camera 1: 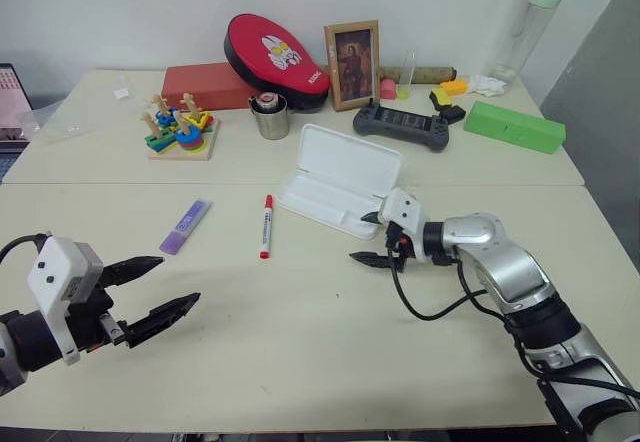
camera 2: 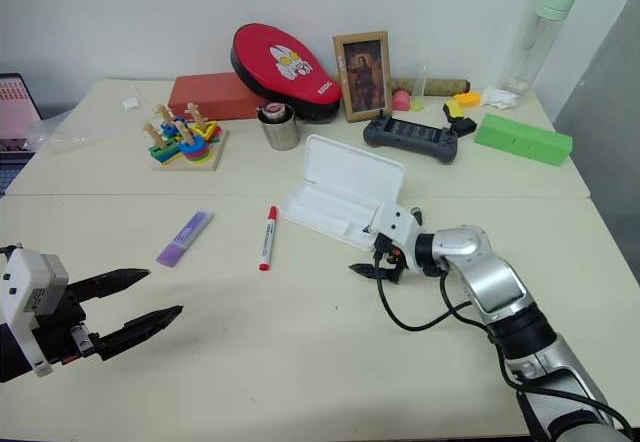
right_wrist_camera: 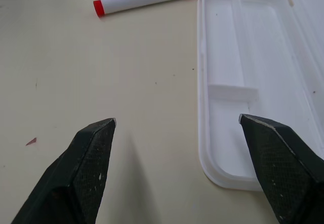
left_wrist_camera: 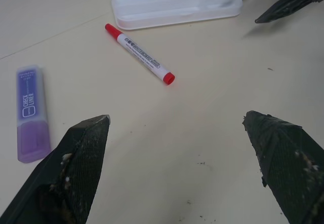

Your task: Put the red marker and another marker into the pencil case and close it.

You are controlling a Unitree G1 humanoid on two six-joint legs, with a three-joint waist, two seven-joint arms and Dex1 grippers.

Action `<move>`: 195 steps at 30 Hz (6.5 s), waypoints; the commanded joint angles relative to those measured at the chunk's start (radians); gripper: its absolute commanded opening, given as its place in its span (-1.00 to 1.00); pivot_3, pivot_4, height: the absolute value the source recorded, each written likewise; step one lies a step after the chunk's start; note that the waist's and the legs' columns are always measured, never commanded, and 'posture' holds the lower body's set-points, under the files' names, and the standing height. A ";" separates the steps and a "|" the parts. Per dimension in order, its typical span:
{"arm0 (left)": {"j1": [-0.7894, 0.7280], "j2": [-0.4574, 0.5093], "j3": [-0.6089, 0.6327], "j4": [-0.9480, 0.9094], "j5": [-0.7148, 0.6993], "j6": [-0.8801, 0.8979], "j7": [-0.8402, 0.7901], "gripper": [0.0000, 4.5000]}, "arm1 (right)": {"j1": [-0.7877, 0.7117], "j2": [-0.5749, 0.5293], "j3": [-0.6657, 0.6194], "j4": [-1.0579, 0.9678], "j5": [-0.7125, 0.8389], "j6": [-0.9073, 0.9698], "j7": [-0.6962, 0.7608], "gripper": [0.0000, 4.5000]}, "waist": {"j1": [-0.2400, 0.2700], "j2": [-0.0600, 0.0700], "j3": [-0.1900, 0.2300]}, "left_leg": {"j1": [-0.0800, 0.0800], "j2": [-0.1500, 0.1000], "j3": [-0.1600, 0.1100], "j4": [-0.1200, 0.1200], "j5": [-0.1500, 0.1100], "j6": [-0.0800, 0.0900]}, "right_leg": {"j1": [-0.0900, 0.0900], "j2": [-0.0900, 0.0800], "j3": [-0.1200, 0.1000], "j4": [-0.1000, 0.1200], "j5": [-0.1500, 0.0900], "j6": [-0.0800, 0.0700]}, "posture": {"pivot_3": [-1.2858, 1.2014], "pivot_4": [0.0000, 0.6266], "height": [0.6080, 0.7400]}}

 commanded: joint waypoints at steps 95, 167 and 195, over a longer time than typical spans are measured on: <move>-0.125 0.122 -0.020 0.043 0.007 0.061 -0.041 1.00 | 0.115 -0.277 0.151 -0.470 0.103 0.175 0.246 -0.97 | -0.006 -0.001 0.000 | -0.002 0.000 0.000 -0.001 0.000 0.000 | -0.002 0.000 0.000 -0.001 0.000 0.000 | 0.03 -0.52 1.00; -0.615 0.062 -0.476 0.237 0.230 0.123 0.283 1.00 | -0.133 -0.323 -0.188 -0.295 0.298 0.047 0.265 0.98 | 0.003 -0.001 0.000 | -0.002 0.000 -0.001 0.000 0.000 0.000 | -0.002 0.000 -0.001 0.001 0.000 0.000 | 0.03 -0.52 1.00; -1.020 -0.140 -0.900 0.575 0.546 0.127 0.311 1.00 | -0.098 -0.309 -0.203 -0.376 0.331 0.112 0.207 0.98 | 0.003 -0.001 0.000 | -0.006 0.000 -0.003 0.001 0.000 0.000 | -0.003 0.000 -0.003 0.001 0.000 0.000 | 0.03 -0.52 1.00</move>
